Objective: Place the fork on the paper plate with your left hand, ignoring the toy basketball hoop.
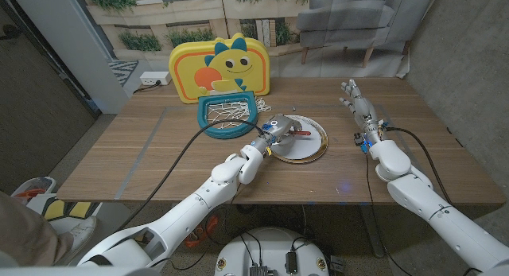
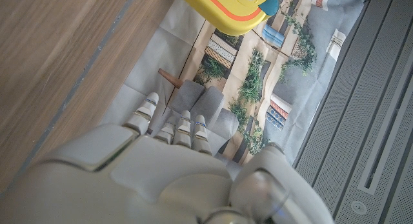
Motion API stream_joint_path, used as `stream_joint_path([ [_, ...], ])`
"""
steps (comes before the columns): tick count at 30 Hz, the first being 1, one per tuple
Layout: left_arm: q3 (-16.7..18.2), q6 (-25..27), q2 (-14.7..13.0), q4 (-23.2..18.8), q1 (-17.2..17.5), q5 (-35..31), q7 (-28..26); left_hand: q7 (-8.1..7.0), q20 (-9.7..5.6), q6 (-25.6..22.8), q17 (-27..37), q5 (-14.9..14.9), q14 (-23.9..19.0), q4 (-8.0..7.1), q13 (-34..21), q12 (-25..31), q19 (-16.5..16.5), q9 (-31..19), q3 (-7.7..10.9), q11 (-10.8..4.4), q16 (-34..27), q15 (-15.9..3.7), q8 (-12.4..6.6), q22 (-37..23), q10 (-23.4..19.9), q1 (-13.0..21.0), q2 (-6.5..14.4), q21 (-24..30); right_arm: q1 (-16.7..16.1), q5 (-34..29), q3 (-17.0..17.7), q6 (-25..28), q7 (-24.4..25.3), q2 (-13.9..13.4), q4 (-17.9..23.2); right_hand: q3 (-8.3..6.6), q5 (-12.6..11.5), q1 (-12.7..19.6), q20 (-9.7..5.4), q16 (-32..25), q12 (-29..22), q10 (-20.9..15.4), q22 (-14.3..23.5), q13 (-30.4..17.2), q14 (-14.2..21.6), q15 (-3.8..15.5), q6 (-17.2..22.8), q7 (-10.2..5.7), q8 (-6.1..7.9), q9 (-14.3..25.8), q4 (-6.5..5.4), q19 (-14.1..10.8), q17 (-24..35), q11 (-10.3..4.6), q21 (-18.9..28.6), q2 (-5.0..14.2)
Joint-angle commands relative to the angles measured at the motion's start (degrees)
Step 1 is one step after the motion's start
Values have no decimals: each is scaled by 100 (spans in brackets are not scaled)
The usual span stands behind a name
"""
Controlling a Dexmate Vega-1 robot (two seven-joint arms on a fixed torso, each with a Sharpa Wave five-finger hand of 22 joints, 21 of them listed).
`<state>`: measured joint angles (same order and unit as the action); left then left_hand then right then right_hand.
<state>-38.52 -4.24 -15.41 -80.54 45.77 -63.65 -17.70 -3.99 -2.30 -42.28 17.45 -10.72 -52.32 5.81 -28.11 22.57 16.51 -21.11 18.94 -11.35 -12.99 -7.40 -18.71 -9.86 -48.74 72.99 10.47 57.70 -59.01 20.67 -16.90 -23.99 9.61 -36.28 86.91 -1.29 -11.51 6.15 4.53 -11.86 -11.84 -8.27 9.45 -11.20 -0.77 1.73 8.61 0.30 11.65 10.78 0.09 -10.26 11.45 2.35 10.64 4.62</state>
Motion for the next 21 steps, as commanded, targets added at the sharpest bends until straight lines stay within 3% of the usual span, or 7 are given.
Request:
stream_joint_path([
  [1, -31, 51, 1, -1, -2, -39, 62, -63, -272, 55, -92, -33, 304, -126, -60, -134, -137, 11, 93, 47, 128, -504, 27, 15, 165, -254, -45, -127, -21, 28, 19, -6, -17, -15, 10, -33, -43, 27, 18, 12, 5, -64, 25, -17, 44, 28, 63, 12, 22, 24, -17, -4, 18, -9, 13, -6],
  [6, -28, 49, -13, -13, 4, -31, 86, -134, -212, 71, -213, -29, 677, -199, 39, -396, -188, 49, 158, 143, 202, -448, 36, 22, 413, -533, -126, -256, -5, 37, 4, -9, -54, -8, -14, -34, -44, 28, 21, 13, 7, -61, 25, -17, 44, 28, 62, 13, 19, 24, -17, -4, 17, -12, 13, -7],
  [11, -25, 72, -4, -4, 0, -35, 89, -148, -118, 43, -276, -37, 957, -188, 103, -580, -264, 77, 222, 156, 235, -364, 25, 24, 602, -635, -153, -355, 18, 39, -4, -4, -71, 5, -34, -35, -44, 28, 19, 13, 10, -56, 25, -17, 46, 26, 63, 7, 17, 24, -18, -5, 17, -12, 13, -8],
  [21, -10, 60, -6, 7, 8, -8, 36, -143, 66, -7, -361, -38, 1532, -137, 221, -959, -434, 132, 341, 328, 258, -222, 13, 30, 1127, -799, -187, -572, 29, 12, -22, 43, -65, -1, -13, -36, -44, 28, 16, 13, 10, -58, 25, -17, 46, 25, 66, 2, 15, 24, -19, -5, 17, -14, 13, -8],
])
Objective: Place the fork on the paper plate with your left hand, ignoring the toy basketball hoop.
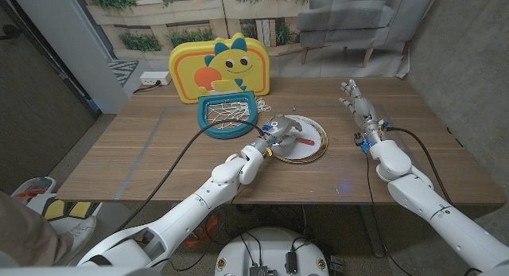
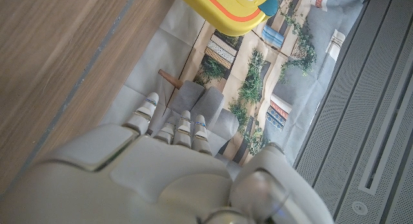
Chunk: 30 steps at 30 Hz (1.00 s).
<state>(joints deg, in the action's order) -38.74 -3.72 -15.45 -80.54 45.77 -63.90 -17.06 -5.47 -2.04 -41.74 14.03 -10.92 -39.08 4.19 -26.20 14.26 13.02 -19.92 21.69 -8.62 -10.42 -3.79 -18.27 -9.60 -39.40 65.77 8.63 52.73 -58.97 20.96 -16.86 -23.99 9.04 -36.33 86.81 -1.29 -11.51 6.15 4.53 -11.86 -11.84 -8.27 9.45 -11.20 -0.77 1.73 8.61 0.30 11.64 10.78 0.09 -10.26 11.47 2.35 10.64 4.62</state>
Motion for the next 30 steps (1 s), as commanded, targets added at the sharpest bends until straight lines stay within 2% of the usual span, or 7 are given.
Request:
stream_joint_path([
  [1, 15, 7, -4, 5, 10, 19, -31, 11, 48, -60, -24, -17, 238, 30, 36, -137, -91, 16, 73, 58, 2, -586, -29, 4, 202, -81, -5, -86, 27, -19, -28, 50, -3, 9, -1, -36, -44, 28, 17, 14, 11, -56, 25, -17, 46, 28, 66, 3, 14, 24, -19, -5, 15, -14, 13, -8],
  [17, 65, 37, -31, -9, 39, 51, -28, 30, 115, -58, -71, -12, 483, 68, 102, -232, -150, 42, 123, 126, -9, -512, -16, 5, 320, -170, -37, -198, 127, -49, -106, 110, -26, 47, -38, -40, -44, 30, 23, 14, 11, -62, 25, -17, 50, 25, 75, 1, 11, 23, -20, -2, 14, -15, 11, -7],
  [23, 81, 74, -8, 4, 45, 70, -18, 29, 167, -64, -83, 3, 558, 32, 136, -246, -192, 53, 102, 126, -30, -498, -10, 5, 322, -291, -62, -258, 146, -42, -117, 133, -34, 50, -50, -42, -45, 31, 25, 15, 9, -68, 25, -17, 47, 22, 75, 5, 10, 23, -20, -3, 14, -15, 11, -5],
  [24, 91, 61, -3, 13, 46, 97, -24, 28, 189, -48, -83, 7, 577, 10, 144, -251, -195, 56, 96, 133, -37, -492, -1, 4, 328, -331, -53, -270, 150, -51, -120, 136, -35, 45, -53, -43, -45, 32, 23, 15, 10, -65, 25, -17, 48, 22, 76, 3, 9, 23, -21, -3, 14, -11, 11, -5],
  [26, 103, 40, -1, 25, 47, 124, -55, 41, 243, 7, -86, 45, 668, -169, 197, -273, -203, 72, 13, 168, -79, -457, 38, 1, 360, -661, -30, -352, 156, -37, -119, 135, -37, 54, -62, -43, -45, 32, 23, 15, 10, -66, 25, -17, 49, 21, 74, 0, 8, 23, -21, -3, 14, -16, 12, -4],
  [29, 126, 9, 6, 30, 53, 172, -96, 59, 269, -2, -102, 68, 752, -353, 248, -294, -218, 88, -74, 195, -96, -396, 54, -1, 422, -993, -19, -438, 161, -43, -121, 139, -42, 48, -69, -44, -45, 32, 24, 15, 11, -64, 25, -17, 48, 20, 75, 0, 7, 23, -21, -4, 14, -10, 12, -4],
  [30, 133, 8, 5, 22, 57, 182, -93, 81, 310, 47, -110, 71, 818, -463, 275, -300, -261, 97, -105, 237, -96, -364, 89, -2, 457, -1171, 15, -499, 163, -48, -123, 138, -48, 43, -73, -43, -45, 31, 24, 15, 11, -65, 25, -17, 48, 20, 79, 0, 9, 23, -21, -4, 14, -9, 12, -5],
])
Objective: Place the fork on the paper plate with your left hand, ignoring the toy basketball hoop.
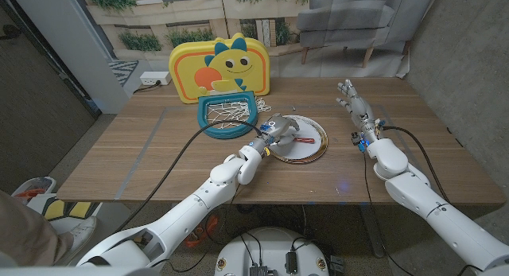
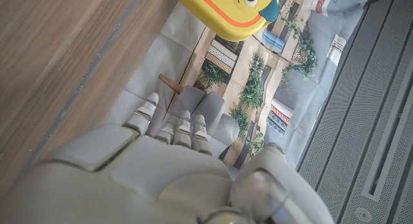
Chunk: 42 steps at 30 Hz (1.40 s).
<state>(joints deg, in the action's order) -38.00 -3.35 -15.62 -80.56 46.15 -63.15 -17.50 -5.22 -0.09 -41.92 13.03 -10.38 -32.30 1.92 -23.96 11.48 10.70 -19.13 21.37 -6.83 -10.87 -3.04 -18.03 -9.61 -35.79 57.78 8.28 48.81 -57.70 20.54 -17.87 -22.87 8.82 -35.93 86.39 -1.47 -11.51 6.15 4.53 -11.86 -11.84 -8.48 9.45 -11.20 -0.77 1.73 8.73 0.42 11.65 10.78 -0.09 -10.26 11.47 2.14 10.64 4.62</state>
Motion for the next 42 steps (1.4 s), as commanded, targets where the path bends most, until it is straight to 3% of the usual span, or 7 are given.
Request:
stream_joint_path([
  [1, 70, -29, 25, 18, 26, 126, -44, 58, 110, 84, -15, 15, 175, -269, 62, -26, -4, 22, -80, 67, -46, -414, 79, -1, 115, -430, 60, -115, 35, -7, -21, 28, -19, 5, -32, -25, -45, 31, 23, 15, 11, -44, 25, -17, 48, 20, 65, -16, 8, 23, -3, -4, 13, 5, 12, -5],
  [2, 86, -51, 24, 15, 31, 164, -34, 93, 180, 196, -21, 8, 232, -338, 81, -47, -51, 30, -75, 133, -43, -360, 138, -3, 199, -530, 109, -165, 32, 8, -17, 33, -18, 12, -30, -24, -45, 30, 23, 16, 12, -42, 25, -17, 46, 17, 64, -12, 7, 23, -4, -3, 13, 17, 11, -6],
  [5, 132, -66, 16, -38, 59, 235, 15, 109, 202, 258, -41, -1, 316, -492, 123, -39, -42, 47, -105, 176, -45, -294, 197, -3, 263, -788, 120, -243, 33, 4, -19, 23, -27, 10, -42, -24, -45, 28, 25, 15, 12, -43, 25, -17, 49, 17, 66, -13, 7, 23, -5, -2, 14, 8, 11, -6],
  [11, 281, -66, 23, -232, 164, 437, 159, 217, 302, 226, -74, -33, 422, -617, 186, -29, -85, 94, -121, 304, -44, -197, 251, -3, 345, -1053, 92, -369, 14, 16, -19, 13, -27, 23, -51, -23, -44, 24, 25, 15, 12, -43, 25, -17, 49, 17, 71, -13, 7, 23, -8, 1, 14, 3, 10, -7],
  [24, 491, -71, 17, -523, 333, 662, 354, 234, 370, 317, -101, -51, 586, -718, 247, -24, -149, 149, -136, 392, -19, -116, 367, -4, 439, -1290, 66, -498, 6, 10, -38, -2, -20, 59, -42, -8, -43, -21, 28, 8, 8, -57, 26, -18, 54, 19, 84, -11, 7, 24, -36, -2, 23, 9, 12, -9],
  [42, 709, -204, -24, -741, 458, 838, 391, 189, 439, 434, -127, -70, 682, -743, 303, -22, -171, 199, -111, 408, -18, -55, 479, -6, 529, -1422, 55, -601, -18, -78, -78, 114, 110, 30, 118, 15, -42, -102, 19, 0, 11, -54, 26, -18, 57, 17, 93, -3, 4, 25, -90, -2, 35, 11, 12, -4],
])
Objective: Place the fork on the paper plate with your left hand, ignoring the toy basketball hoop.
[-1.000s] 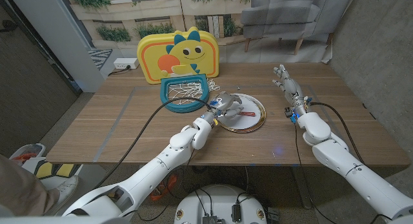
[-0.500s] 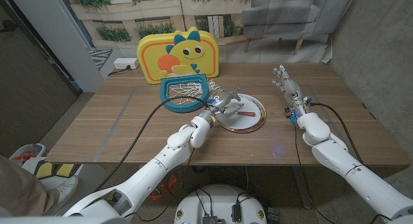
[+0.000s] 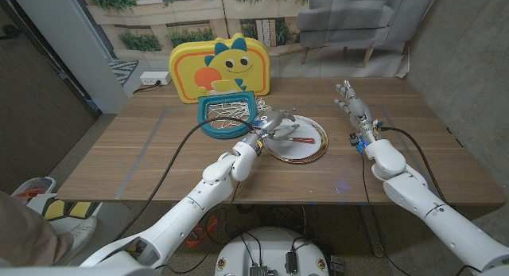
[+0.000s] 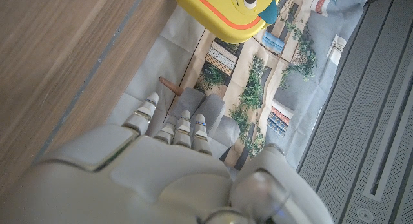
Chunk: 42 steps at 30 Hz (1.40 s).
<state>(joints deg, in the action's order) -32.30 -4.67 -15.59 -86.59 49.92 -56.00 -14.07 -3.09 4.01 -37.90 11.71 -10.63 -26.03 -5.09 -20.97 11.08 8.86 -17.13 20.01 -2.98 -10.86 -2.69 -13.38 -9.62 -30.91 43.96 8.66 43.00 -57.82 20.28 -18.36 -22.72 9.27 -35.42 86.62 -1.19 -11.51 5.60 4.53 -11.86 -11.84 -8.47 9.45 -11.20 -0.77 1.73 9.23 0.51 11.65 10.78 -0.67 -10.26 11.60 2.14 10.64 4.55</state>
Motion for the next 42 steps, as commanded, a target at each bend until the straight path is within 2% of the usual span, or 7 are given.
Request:
stream_joint_path([
  [1, 147, -74, -33, -147, 85, 123, 55, -21, 28, 41, 4, -45, 66, -44, 8, 17, 16, 2, 26, 28, -17, -86, 20, -5, 53, -49, 15, -25, 1, -69, -39, 88, 58, -27, 88, -12, -43, -51, 21, 0, 11, -56, 27, -18, 58, 17, 46, -14, 4, 25, -35, -2, 23, 9, 13, 4],
  [30, 402, -311, -55, -348, 209, 248, -243, -3, 44, -7, -17, -53, 92, -66, 70, 65, 34, 50, 56, 40, -43, -70, 54, -8, 28, -200, 8, -129, 382, -69, -217, 206, -126, 81, -92, 73, -40, -185, 42, -5, 14, -53, 27, -19, 55, -8, 58, -17, -2, 26, -101, 2, 35, 15, 12, -90],
  [35, 403, -390, -93, -355, 223, 227, -280, -10, 42, -22, -21, -55, 92, -64, 78, 67, 39, 56, 63, 30, -46, -73, 54, -9, 31, -213, 7, -141, 479, -24, -227, 132, -167, 178, -204, 80, -42, -197, 44, -7, 12, -59, 27, -19, 61, -9, 59, -15, -2, 26, -107, -1, 35, 19, 13, -96],
  [42, 474, -497, -118, -394, 265, 265, -390, -8, 43, -19, -27, -59, 93, -57, 93, 72, 47, 67, 76, 37, -50, -69, 66, -9, 31, -234, 4, -163, 510, -89, -255, 174, -117, 185, -133, 84, -45, -206, 46, -9, 13, -57, 27, -19, 67, -18, 55, -17, -5, 26, -115, -2, 35, 30, 14, -97],
])
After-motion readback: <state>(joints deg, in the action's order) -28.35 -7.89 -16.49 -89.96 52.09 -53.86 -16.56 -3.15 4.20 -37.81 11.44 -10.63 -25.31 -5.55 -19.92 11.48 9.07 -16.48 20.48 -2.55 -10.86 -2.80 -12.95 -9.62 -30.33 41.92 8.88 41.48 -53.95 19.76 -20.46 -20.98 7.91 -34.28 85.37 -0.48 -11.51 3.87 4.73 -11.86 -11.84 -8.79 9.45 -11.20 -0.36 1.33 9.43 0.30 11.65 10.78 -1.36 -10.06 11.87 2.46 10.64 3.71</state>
